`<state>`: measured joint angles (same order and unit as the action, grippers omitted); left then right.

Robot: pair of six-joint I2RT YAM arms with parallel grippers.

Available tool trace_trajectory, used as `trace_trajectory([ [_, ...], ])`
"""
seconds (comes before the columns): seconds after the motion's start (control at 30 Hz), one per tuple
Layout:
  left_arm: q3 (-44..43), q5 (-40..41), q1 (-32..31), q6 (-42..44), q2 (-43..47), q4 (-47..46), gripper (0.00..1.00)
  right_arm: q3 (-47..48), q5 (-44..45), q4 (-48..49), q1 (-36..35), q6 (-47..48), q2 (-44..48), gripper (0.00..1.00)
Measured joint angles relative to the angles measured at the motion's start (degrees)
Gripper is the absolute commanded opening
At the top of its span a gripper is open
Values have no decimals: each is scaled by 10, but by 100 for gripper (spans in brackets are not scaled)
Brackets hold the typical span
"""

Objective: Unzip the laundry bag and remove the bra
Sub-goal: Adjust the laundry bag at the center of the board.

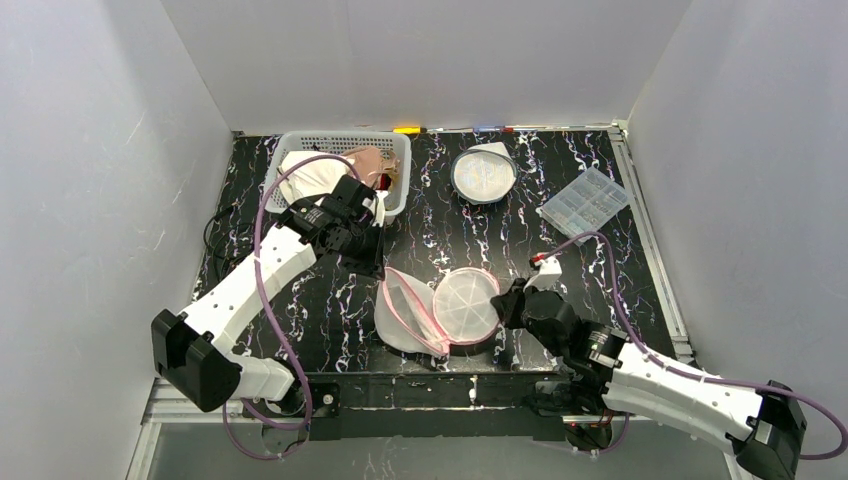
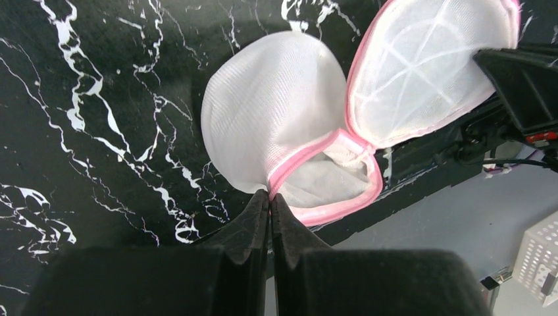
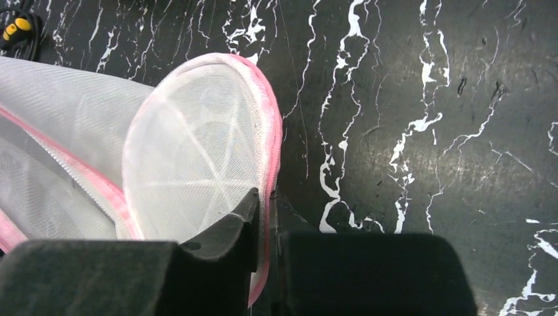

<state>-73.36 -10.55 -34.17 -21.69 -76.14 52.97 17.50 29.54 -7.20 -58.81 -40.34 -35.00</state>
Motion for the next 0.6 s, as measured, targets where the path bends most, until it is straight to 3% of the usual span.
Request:
trace_trajectory([
  [0.1,18,-2,0,1,-1,0,0,-8,-5,-1,0,-30,0,54],
  [0.23,38,-4,0,3,-5,0,0,3,-8,-17,0,-39,-22,74],
  [0.37,41,-4,0,7,-6,-2,0,46,-5,-54,3,-17,-58,81],
  [0.6,55,8,0,13,-6,-2,0,118,-54,-66,69,42,-169,81],
])
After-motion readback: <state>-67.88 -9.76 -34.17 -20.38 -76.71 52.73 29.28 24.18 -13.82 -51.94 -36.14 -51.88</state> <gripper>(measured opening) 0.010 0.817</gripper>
